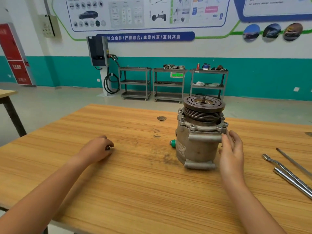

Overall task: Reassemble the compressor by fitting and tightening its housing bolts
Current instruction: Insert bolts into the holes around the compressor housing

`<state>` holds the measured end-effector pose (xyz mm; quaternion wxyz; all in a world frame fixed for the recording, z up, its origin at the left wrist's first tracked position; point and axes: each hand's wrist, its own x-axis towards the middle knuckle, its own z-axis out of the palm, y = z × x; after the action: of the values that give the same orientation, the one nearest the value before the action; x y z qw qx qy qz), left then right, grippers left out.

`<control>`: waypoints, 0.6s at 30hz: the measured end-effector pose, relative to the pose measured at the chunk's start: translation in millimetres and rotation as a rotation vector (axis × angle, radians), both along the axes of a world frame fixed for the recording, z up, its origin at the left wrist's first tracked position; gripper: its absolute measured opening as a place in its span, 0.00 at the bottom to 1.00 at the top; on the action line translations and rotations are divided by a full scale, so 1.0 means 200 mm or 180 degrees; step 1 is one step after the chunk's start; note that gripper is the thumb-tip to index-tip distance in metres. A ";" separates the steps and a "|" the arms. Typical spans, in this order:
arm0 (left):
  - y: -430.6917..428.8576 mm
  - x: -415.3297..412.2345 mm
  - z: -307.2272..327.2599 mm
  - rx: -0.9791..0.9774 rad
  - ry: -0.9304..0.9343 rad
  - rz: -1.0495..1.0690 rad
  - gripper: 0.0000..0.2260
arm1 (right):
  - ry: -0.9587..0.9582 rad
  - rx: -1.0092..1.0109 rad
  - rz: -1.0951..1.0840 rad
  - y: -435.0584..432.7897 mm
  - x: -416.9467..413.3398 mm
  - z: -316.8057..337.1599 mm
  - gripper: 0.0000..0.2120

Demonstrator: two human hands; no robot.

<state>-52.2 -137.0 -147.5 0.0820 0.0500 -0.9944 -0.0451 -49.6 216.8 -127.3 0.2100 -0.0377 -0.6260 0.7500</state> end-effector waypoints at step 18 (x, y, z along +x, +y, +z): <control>0.78 0.10 0.48 0.2243 0.1593 -0.1795 0.08 | -0.0156 -0.0022 0.0066 0.02 0.01 0.00 0.17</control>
<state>-32.4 19.7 -51.7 0.2802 -0.2079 -0.8436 -0.4083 -47.0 221.0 -127.2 0.1867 -0.0503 -0.6288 0.7532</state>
